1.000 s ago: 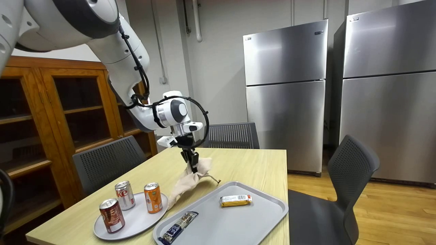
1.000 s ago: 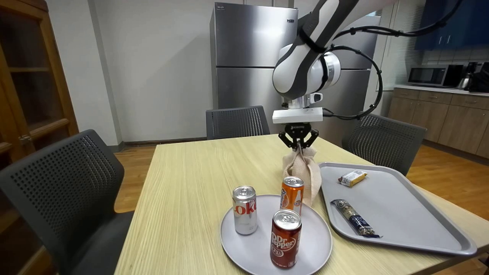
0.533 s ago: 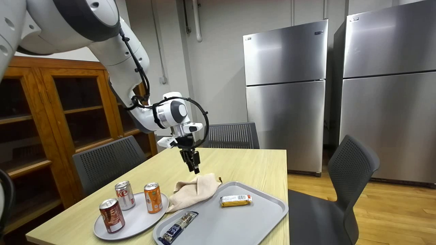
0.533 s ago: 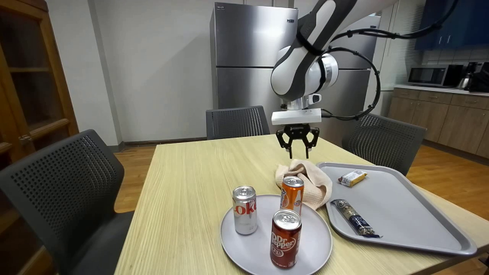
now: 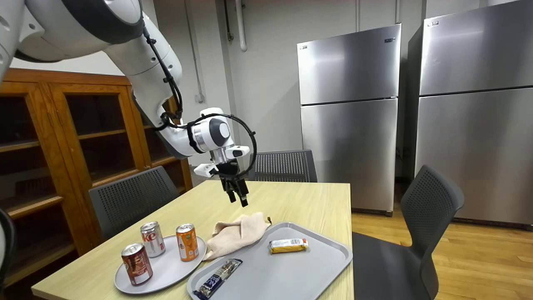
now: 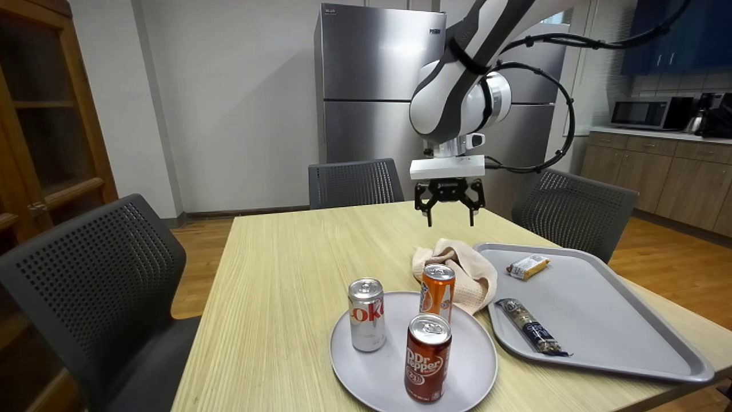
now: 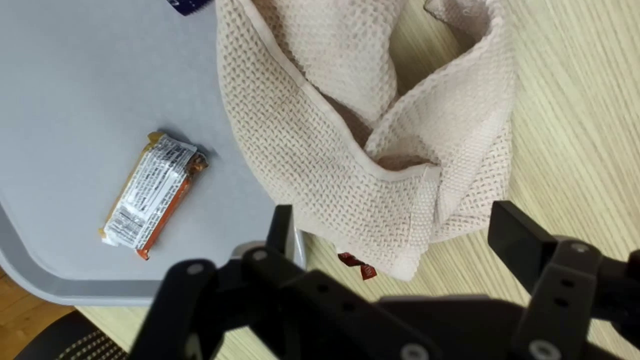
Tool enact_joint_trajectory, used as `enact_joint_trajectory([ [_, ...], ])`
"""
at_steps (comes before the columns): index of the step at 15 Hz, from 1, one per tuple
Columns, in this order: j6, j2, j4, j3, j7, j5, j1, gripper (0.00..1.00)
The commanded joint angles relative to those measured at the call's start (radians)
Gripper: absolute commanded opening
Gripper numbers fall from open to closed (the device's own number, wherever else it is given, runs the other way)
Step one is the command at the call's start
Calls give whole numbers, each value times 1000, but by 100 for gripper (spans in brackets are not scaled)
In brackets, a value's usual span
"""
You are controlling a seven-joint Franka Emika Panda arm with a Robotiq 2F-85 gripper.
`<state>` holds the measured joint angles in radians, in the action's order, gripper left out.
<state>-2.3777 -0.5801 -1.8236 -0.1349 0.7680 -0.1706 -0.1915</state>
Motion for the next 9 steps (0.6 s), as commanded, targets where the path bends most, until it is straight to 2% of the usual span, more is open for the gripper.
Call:
enact_joint_trajectory([
  [1, 14, 112, -106, -11, -11, -13, 2, 100],
  [9, 9, 302, -307, -31, -1, -30, 40, 100],
])
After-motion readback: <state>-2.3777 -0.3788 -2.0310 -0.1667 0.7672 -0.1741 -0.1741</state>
